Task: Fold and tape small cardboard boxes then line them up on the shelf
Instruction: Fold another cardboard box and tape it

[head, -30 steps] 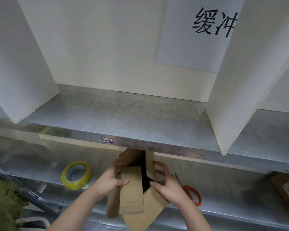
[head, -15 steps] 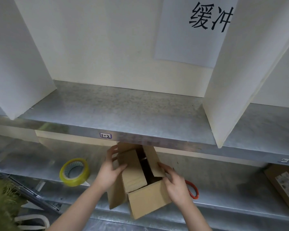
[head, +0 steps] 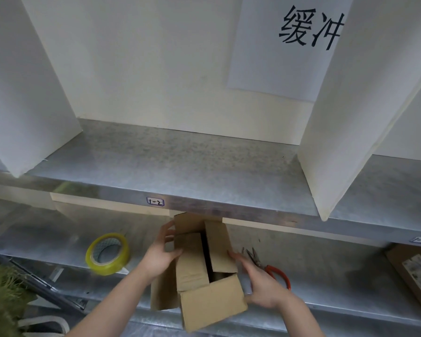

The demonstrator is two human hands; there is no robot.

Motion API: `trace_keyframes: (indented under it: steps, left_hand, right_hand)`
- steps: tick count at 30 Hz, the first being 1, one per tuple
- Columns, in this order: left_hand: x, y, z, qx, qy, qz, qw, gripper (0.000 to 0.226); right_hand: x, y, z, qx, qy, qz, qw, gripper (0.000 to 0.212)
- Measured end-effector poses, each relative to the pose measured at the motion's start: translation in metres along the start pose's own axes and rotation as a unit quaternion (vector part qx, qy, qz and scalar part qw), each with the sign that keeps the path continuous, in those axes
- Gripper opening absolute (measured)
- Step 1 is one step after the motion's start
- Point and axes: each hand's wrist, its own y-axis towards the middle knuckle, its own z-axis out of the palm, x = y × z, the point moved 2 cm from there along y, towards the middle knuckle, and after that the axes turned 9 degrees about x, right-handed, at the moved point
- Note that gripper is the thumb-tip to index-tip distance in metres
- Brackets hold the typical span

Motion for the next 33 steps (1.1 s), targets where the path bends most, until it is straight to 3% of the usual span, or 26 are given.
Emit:
trace_keyframes:
  steps: [6,9,12,15,18,23,25,28,30,33]
  left_hand:
    - [0.002,0.009,-0.003,-0.027,0.030,0.009,0.999,0.057]
    - [0.001,0.007,-0.008,-0.026,0.110,0.061,0.992,0.043]
    - [0.000,0.004,-0.009,-0.002,0.120,0.103,0.987,0.042]
    - [0.002,-0.001,-0.014,0.058,0.145,0.081,0.984,0.043]
    - [0.005,-0.007,-0.023,0.147,0.222,0.042,0.963,0.063]
    - [-0.005,-0.010,-0.026,0.303,0.146,-0.056,0.940,0.089]
    - [-0.002,-0.008,-0.021,0.280,0.183,-0.042,0.941,0.094]
    - [0.007,-0.008,-0.010,0.164,0.199,0.028,0.966,0.072]
    - [0.012,-0.007,-0.006,0.138,0.172,0.051,0.974,0.062]
    - [0.014,-0.006,-0.004,0.142,0.165,0.061,0.974,0.051]
  right_hand:
    - [-0.013,0.004,0.001,-0.067,-0.122,0.001,0.990,0.090]
    - [-0.003,0.009,0.003,-0.118,-0.142,0.017,0.983,0.054]
    - [0.002,0.014,0.012,-0.113,-0.024,0.034,0.993,0.063]
    - [0.006,0.012,0.020,-0.124,0.125,0.024,0.984,0.058]
    - [0.008,0.019,0.025,-0.143,0.193,0.038,0.970,0.034]
    - [0.015,0.029,0.025,-0.156,0.286,0.061,0.943,0.038]
    - [0.016,0.026,0.024,-0.153,0.318,0.053,0.934,0.047]
    - [0.014,0.026,0.020,-0.158,0.274,0.048,0.948,0.067]
    - [0.016,0.028,0.016,-0.155,0.214,0.058,0.963,0.078]
    - [0.024,0.031,0.014,-0.164,0.128,0.069,0.976,0.070]
